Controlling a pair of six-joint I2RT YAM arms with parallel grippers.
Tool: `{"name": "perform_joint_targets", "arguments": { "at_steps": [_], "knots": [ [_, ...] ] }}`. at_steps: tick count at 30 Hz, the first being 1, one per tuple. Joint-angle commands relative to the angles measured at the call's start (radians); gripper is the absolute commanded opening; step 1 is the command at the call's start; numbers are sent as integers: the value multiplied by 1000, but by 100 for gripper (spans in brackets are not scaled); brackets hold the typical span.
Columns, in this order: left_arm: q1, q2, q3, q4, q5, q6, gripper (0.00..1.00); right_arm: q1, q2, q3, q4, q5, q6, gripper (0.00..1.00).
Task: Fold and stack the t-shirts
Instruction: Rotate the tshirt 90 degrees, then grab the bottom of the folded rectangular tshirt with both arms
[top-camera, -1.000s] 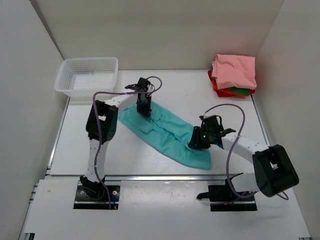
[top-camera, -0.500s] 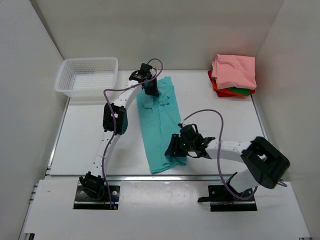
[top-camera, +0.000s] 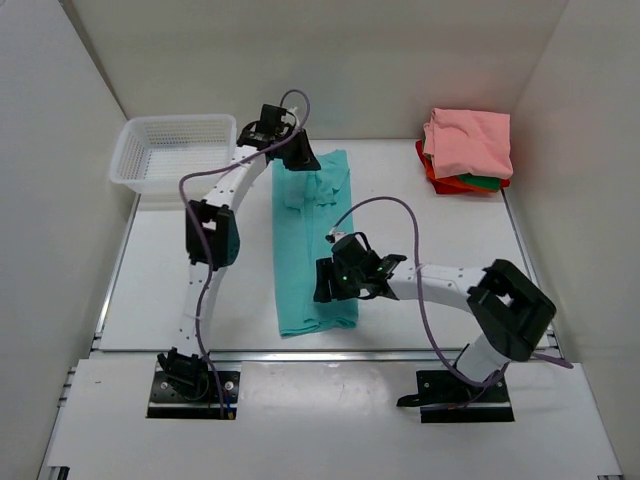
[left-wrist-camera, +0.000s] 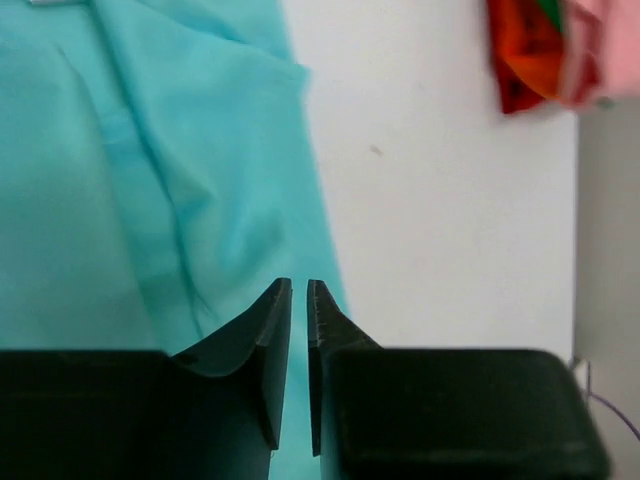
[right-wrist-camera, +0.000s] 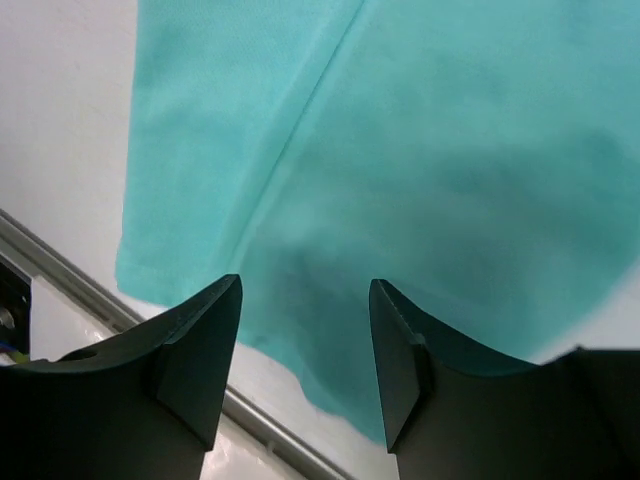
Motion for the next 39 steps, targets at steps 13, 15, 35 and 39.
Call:
{"name": "perform_joint_targets", "arguments": {
  "at_steps": [13,15,35,39],
  "knots": [
    [-200,-1498,-1995,395,-263,-45,29,-127,-441,-350,-101,72,71,55],
    [-234,-1592,-2142,453,-304,-117,30,-119,-455,-388,-71,61,126,54],
    [-292,-1792,-2293,579,-280,-286,35,-7,-354,-293,-106,174,61,53],
    [-312,-1731,-2288,590,-289,-272,34,-4,-337,-258,-123,199,41,47]
  ]
}}
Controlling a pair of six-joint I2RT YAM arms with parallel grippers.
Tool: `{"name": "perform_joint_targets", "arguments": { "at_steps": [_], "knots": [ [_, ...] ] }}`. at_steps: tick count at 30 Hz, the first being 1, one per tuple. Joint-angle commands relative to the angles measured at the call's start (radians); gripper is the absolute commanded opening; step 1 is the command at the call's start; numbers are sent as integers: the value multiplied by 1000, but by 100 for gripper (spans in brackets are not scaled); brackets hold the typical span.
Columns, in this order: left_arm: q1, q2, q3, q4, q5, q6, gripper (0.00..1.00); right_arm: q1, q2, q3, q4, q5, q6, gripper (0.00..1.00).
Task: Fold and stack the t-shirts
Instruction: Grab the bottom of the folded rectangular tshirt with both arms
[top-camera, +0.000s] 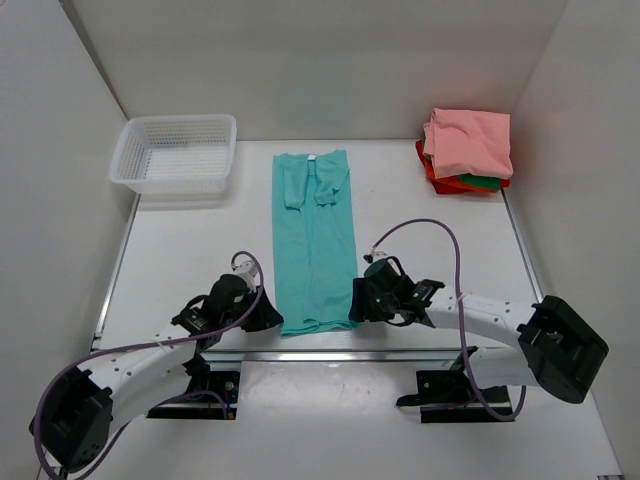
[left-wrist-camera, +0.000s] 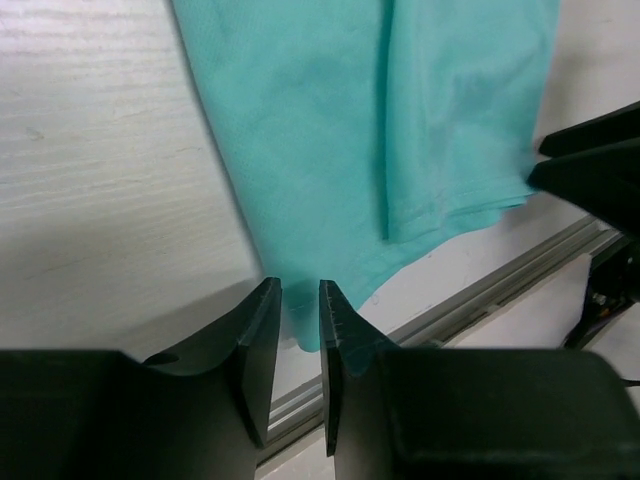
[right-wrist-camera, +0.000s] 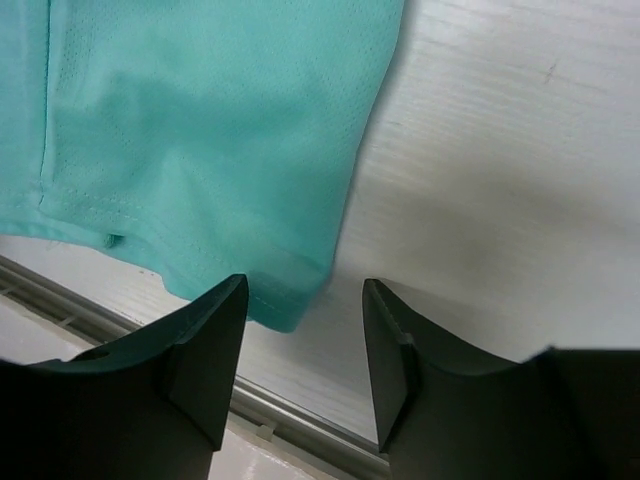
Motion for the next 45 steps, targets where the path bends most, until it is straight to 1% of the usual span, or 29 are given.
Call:
{"name": "perform_joint_targets", "arguments": {
  "at_steps": [1,3,4,5,6,10,12,14,19,20,21,22,23,24,27,32,35,39,41,44,45],
  "knots": [
    [-30,36,21,30,-5,-6,33,13,21,66,-16,65,-49,45],
    [-41,62,21,35,-11,0,31,18,27,83,-13,65,-61,44],
    [-44,70,19,33,-17,-2,28,21,29,89,-16,61,-58,45],
    [-47,76,24,36,-14,0,21,30,35,101,-7,61,-73,45],
    [-44,91,22,44,-15,1,15,38,44,117,-4,59,-81,45],
    [-58,109,14,53,-18,-3,9,59,106,161,6,50,-88,46],
    [-56,110,11,56,-17,-2,3,74,133,177,1,38,-99,46],
    [-54,110,11,48,-18,3,0,82,170,190,-7,39,-95,45],
    [-51,118,14,44,-20,6,0,99,216,209,-57,47,-112,41],
    [-51,119,13,51,-18,9,0,98,224,209,-59,49,-112,36],
    [-53,124,11,50,-17,6,0,98,222,209,-60,56,-112,34],
    [-48,125,14,50,-21,7,0,98,227,201,-63,41,-112,19],
    [-50,124,5,51,-17,7,0,94,219,197,-70,44,-116,0],
    [-48,128,11,48,-18,9,0,91,213,192,-65,39,-113,0],
    [-47,124,13,39,-14,24,0,96,158,171,-59,47,-99,0],
    [-30,109,14,18,-23,27,0,70,69,146,-89,48,-90,0],
    [-15,105,17,7,-20,38,0,52,43,132,-105,33,-95,0],
    [-10,98,10,1,-21,38,0,58,35,120,-114,12,-113,0],
    [-10,98,16,-1,-12,40,0,70,34,134,-105,12,-118,5],
    [-18,104,19,2,-17,38,0,85,47,146,-87,19,-112,35],
    [-18,105,21,1,-11,37,0,88,55,155,-83,10,-115,37]
  ]
}}
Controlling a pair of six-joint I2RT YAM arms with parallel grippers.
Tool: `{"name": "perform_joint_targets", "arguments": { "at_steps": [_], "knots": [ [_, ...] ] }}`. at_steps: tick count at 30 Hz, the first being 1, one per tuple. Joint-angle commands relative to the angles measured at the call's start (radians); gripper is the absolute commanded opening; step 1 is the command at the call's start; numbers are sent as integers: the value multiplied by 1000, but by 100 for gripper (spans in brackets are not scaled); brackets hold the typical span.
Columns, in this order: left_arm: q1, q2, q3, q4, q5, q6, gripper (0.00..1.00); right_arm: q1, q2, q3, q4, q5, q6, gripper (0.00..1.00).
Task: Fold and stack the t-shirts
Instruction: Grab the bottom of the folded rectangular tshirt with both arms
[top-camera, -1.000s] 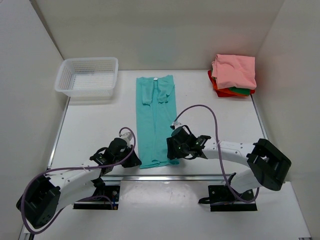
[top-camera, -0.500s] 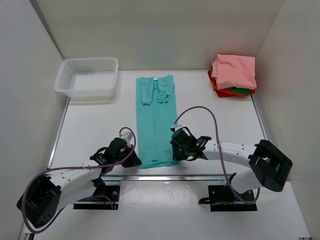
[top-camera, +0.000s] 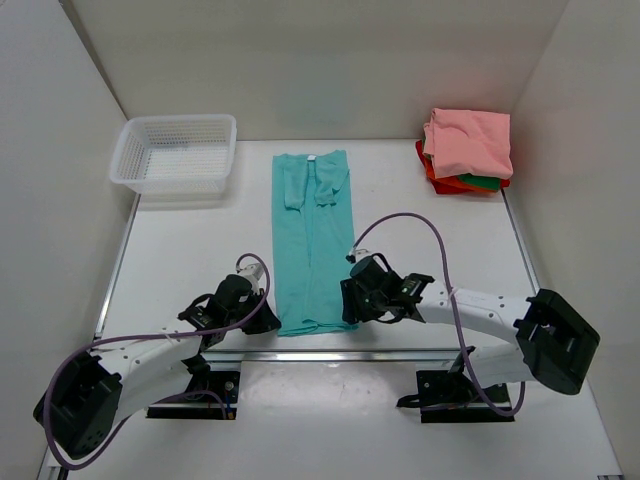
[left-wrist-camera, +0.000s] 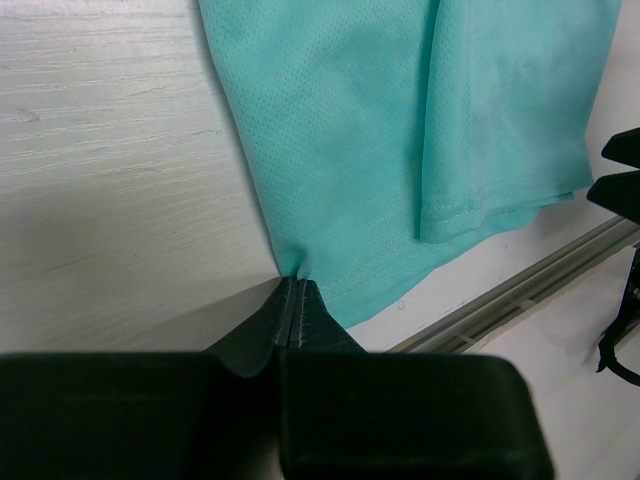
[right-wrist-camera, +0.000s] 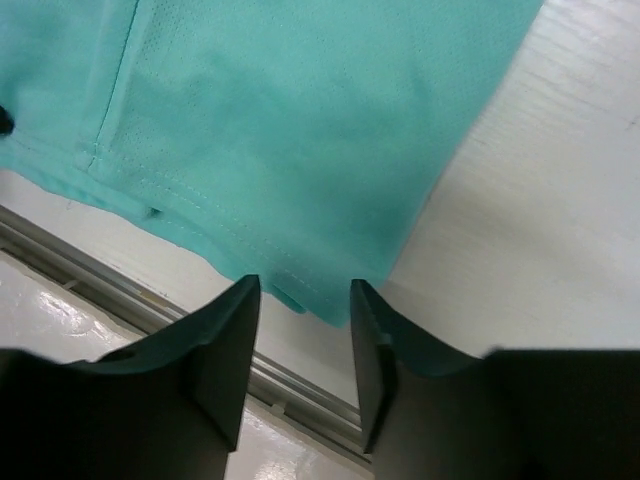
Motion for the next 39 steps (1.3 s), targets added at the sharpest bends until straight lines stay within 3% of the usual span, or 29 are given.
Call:
{"name": "perform_joint_targets", "arguments": {
  "at_steps": [1,13,14,15,16,21,28,39],
  "knots": [
    [0,-3,20,-19,-11,17,0,13,17,18,28,-6,-12,40],
    [11,-9,6,-16,-8,14,0,62,172,76,-34,46,-26,37],
    [11,-14,12,-15,3,22,0,67,182,79,-41,48,-38,28],
    [12,-9,8,-15,-3,15,0,71,190,76,-49,51,-38,8],
    [11,-9,8,-15,-6,16,0,78,189,75,-48,58,-35,0],
    [12,-12,8,-27,-8,22,0,70,78,15,-25,51,6,0],
    [29,-27,8,-44,-5,27,0,-33,-147,-137,71,-52,49,0],
    [-29,-46,88,-104,64,11,0,-44,-125,-149,75,-147,5,0]
  ]
}}
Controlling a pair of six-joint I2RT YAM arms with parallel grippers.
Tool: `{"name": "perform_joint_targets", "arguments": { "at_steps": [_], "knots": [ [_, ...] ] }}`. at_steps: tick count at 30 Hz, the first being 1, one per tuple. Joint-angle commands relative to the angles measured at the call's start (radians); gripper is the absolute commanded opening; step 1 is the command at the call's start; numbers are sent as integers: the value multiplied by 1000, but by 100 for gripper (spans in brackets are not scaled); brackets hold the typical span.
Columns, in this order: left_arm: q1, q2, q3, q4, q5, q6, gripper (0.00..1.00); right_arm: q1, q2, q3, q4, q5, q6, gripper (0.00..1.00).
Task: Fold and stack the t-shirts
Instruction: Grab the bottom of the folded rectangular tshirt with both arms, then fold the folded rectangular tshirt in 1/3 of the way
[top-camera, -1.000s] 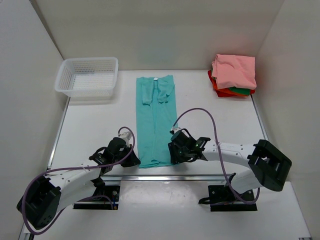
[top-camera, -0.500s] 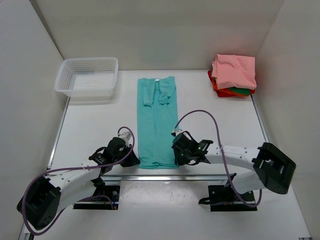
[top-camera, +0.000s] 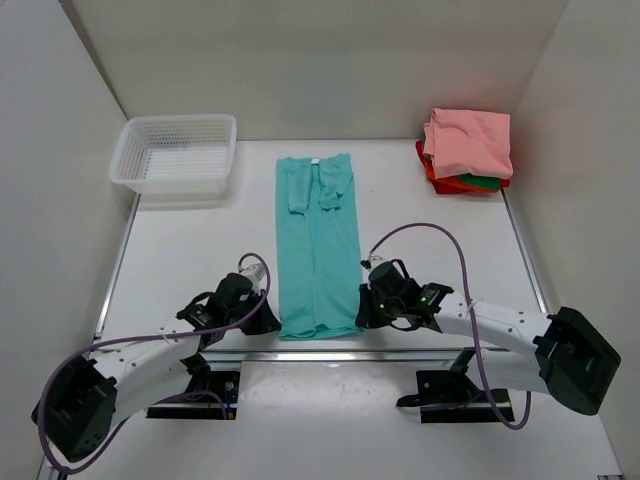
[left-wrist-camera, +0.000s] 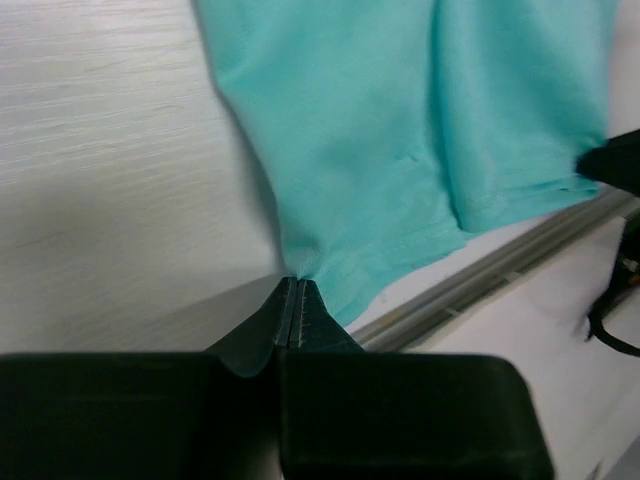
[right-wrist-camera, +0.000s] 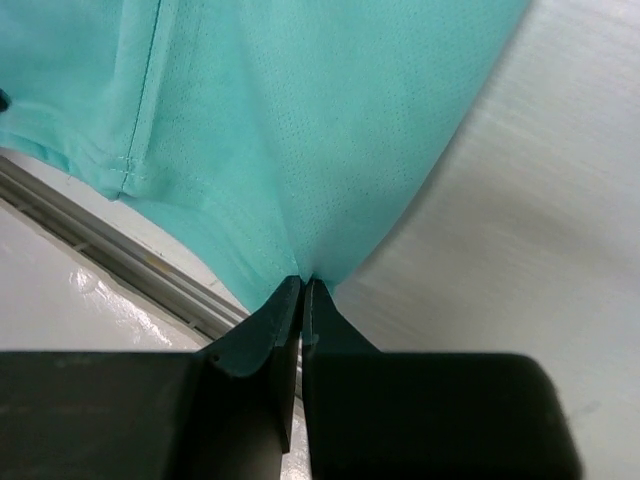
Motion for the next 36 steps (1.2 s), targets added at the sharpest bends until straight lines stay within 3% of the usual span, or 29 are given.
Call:
{"name": "perform_joint_targets", "arguments": {
  "at_steps": [1,6,15,24,32,33,34,36],
  "knots": [
    [-19,-26,73,-35,52,-2,0,19,23,12,13,-50,-35,0],
    [7,-20,161,-63,101,1,0,-30,53,74,-46,-132,-112,0],
    [213,150,330,15,148,36,0,-243,254,373,-165,-300,-343,0],
    [366,478,567,75,165,118,0,-459,555,728,-280,-370,-492,0],
    [412,819,822,150,165,144,0,-537,875,1142,-373,-389,-557,1],
    [422,836,851,175,161,148,15,-542,911,1190,-379,-360,-546,11],
    [425,868,862,196,164,139,26,-548,920,1212,-362,-332,-529,14],
    [448,884,874,323,162,101,27,-560,928,1229,-307,-303,-502,14]
  ]
}}
